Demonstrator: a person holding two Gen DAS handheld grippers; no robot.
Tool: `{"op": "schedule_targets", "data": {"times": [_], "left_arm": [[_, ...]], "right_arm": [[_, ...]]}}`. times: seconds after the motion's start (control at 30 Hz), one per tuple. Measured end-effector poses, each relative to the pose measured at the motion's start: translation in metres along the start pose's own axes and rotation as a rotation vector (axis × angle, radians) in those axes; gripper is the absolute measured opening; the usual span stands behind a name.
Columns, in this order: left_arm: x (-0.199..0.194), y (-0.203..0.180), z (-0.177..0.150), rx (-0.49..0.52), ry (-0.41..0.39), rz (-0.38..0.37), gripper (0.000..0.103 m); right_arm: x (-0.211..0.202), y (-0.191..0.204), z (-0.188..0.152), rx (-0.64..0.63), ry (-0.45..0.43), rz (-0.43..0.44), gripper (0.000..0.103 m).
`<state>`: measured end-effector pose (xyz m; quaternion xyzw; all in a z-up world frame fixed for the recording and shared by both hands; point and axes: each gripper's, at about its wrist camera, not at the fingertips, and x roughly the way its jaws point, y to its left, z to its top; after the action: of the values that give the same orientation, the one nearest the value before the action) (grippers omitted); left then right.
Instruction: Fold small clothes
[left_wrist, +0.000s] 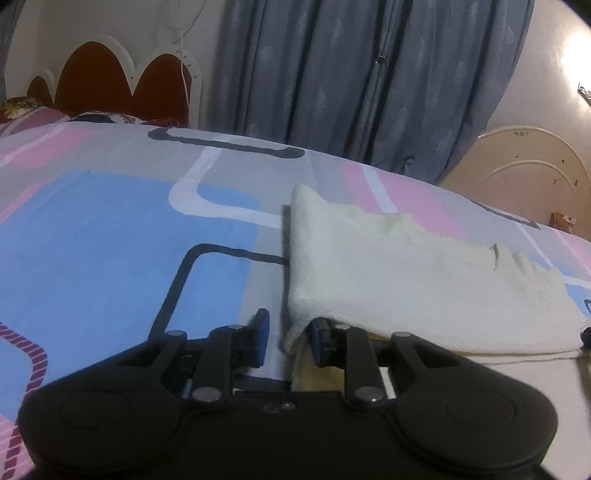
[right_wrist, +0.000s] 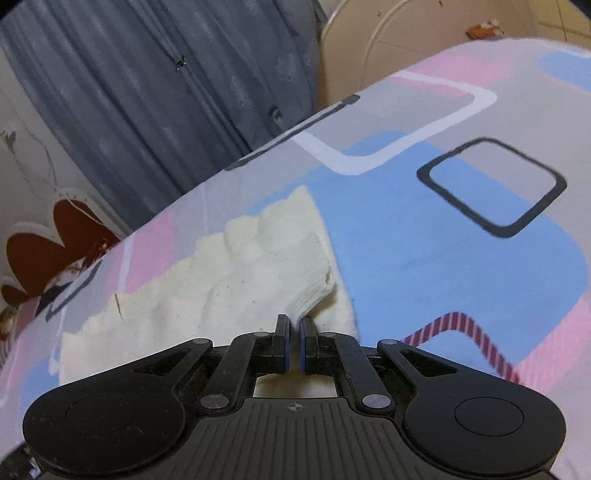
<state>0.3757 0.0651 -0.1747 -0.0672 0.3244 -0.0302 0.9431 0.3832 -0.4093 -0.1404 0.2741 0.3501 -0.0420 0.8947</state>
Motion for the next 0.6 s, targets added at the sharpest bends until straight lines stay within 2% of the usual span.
{"op": "schedule_targets", "data": {"times": [0.07,0.13,0.17,0.3,0.37,0.4,0.5,0.6], "left_arm": [[-0.003,0.002,0.000,-0.003,0.005,-0.009,0.024],[-0.006,0.002,0.000,0.008,0.005,-0.014,0.024],[-0.006,0.002,-0.001,0.016,0.010,-0.014,0.024],[-0.013,0.004,0.000,0.010,0.016,-0.018,0.024],[-0.024,0.004,0.003,0.007,-0.009,-0.041,0.025],[-0.030,0.003,0.004,0.007,-0.029,-0.057,0.028],[-0.042,-0.004,0.010,0.035,-0.074,-0.082,0.028],[-0.033,-0.014,0.022,0.032,-0.071,-0.118,0.030]], "right_arm": [[0.002,0.002,0.000,-0.006,0.004,0.005,0.003],[0.005,0.001,0.001,-0.005,0.008,0.007,0.009],[0.006,0.001,0.001,-0.017,0.009,0.000,0.009],[0.004,0.009,-0.006,-0.133,0.015,-0.103,0.009],[-0.007,0.014,-0.008,-0.178,-0.025,-0.137,0.009],[-0.012,0.017,-0.007,-0.194,-0.051,-0.137,0.009],[-0.020,0.028,0.000,-0.246,-0.103,-0.102,0.009],[-0.009,0.037,0.005,-0.270,-0.076,-0.046,0.015]]}}
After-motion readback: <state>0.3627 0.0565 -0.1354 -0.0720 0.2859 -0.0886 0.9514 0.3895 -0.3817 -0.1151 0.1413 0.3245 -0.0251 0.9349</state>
